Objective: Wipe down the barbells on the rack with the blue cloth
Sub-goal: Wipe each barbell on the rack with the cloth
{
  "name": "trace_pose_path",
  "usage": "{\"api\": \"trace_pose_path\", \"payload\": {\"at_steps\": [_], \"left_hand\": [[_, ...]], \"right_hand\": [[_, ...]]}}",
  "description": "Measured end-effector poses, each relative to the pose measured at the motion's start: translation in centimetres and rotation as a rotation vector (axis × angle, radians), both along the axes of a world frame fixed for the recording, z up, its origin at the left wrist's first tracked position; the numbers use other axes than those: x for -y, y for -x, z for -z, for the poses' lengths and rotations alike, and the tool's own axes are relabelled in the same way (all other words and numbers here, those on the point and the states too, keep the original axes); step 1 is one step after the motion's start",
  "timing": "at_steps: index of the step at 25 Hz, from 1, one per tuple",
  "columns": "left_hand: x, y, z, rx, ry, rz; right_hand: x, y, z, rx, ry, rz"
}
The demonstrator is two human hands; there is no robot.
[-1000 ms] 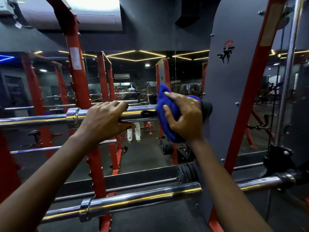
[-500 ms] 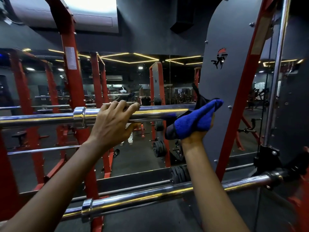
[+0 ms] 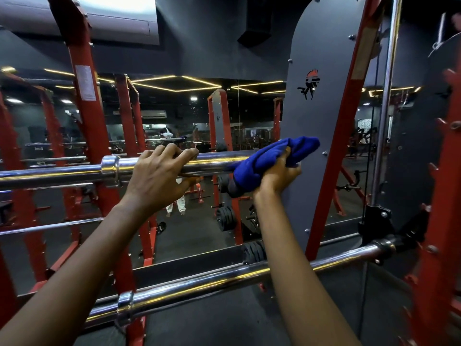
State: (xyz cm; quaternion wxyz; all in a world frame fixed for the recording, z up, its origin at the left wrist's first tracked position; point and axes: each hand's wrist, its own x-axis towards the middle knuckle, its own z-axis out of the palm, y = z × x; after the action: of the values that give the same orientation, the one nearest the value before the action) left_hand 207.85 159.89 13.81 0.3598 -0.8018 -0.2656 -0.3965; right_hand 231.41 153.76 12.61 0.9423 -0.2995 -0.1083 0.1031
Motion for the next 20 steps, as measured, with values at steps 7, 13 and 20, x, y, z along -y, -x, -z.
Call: {"api": "trace_pose_path", "payload": {"at_steps": [7, 13, 20], "left_hand": [[0.1, 0.0, -0.3, -0.036, 0.040, -0.008], [0.8, 4.1, -1.7, -0.045, 0.155, -0.091], [0.1, 9.4, -1.7, -0.030, 0.229, -0.065]], "right_hand": [[1.6, 0.6, 1.2, 1.075, 0.543, 0.482], [1.9, -2.0, -0.9, 1.025, 0.518, 0.517], [0.5, 5.0, 0.1, 1.214, 0.455, 0.574]]}}
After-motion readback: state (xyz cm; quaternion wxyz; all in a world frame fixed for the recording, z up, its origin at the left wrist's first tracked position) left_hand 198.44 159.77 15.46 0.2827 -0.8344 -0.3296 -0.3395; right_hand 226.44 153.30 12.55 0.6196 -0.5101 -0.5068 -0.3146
